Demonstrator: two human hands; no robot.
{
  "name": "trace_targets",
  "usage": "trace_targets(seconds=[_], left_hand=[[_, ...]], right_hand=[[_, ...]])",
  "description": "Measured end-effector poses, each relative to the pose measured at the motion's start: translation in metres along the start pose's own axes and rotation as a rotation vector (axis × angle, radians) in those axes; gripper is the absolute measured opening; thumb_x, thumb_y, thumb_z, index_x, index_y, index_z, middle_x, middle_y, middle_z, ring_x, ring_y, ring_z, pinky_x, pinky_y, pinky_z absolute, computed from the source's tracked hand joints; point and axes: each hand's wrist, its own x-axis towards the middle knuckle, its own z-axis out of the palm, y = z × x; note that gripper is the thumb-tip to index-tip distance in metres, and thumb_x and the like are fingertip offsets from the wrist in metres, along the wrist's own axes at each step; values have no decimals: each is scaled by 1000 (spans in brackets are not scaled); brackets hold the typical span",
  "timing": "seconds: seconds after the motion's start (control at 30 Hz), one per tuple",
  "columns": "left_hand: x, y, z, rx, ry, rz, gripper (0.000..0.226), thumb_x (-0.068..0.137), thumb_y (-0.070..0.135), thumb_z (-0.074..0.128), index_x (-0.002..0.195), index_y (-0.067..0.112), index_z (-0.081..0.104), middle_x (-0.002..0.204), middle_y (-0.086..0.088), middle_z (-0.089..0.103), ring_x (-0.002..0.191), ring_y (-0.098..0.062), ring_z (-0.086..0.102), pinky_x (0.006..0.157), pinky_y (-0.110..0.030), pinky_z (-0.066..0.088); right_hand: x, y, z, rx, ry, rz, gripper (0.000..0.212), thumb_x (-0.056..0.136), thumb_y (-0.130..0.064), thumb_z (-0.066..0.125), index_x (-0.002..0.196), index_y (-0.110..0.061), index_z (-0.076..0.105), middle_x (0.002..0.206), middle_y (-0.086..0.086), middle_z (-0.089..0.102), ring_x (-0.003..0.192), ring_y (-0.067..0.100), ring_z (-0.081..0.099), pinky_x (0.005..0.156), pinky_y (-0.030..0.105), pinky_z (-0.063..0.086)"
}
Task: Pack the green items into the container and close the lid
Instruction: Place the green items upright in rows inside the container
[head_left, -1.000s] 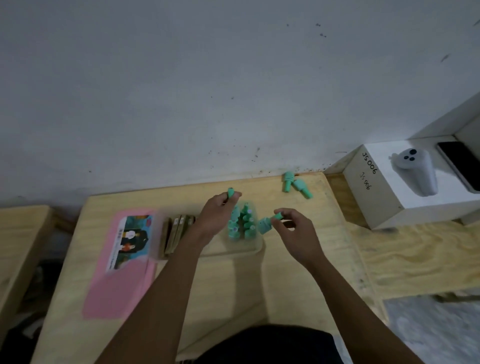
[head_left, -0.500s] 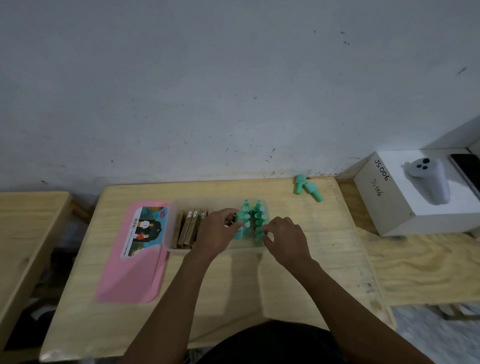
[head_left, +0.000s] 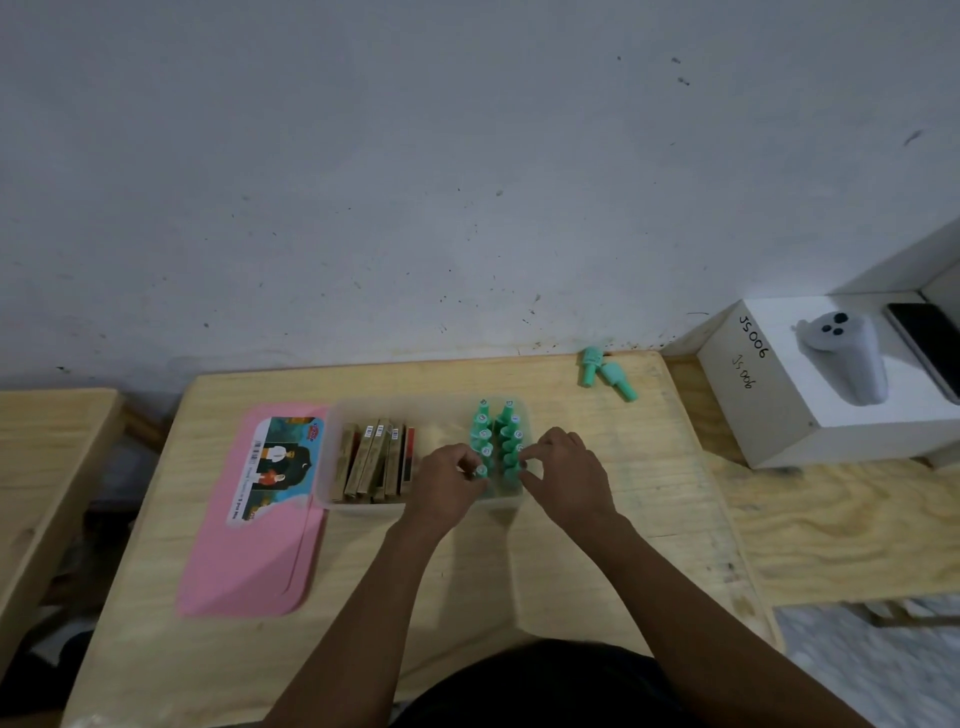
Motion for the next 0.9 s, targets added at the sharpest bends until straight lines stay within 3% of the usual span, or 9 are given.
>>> trace_targets(seconds=[0.3,0.6,0.8,0.9], left_hand=[[4,-3,11,16,68,25,20,71,6,78,74,22,65,66,4,61,65,-18,63,68,-39,56],[5,-8,18,10,79,54,16,73,10,78,82,19,69,75,1,68,73,-15,67,72,-34,58],[3,-6,14,21,85,35,25,72,20,81,89,18,63,77,1,62,70,-13,57,64,-28,50],[0,1,10,43,198,90,29,71,33,81,90,21,62,75,5,57,65,-5,49,56,-21,41]], right_hand=[[-2,4,3,52,29,21,25,87,-33,65,111,-29,70,106,-4,58,103,15,52,78,30,44],[-4,8,6,81,35,20,27,87,-35,66,112,-29,69,105,-6,58,100,13,51,74,28,46],[-8,22,1,176,87,32,26,88,-41,64,112,-32,69,101,-12,59,95,6,52,69,22,45],[-9,44,-10,253,139,131,21,89,-39,64,109,-33,69,98,-14,59,88,4,54,66,23,44]])
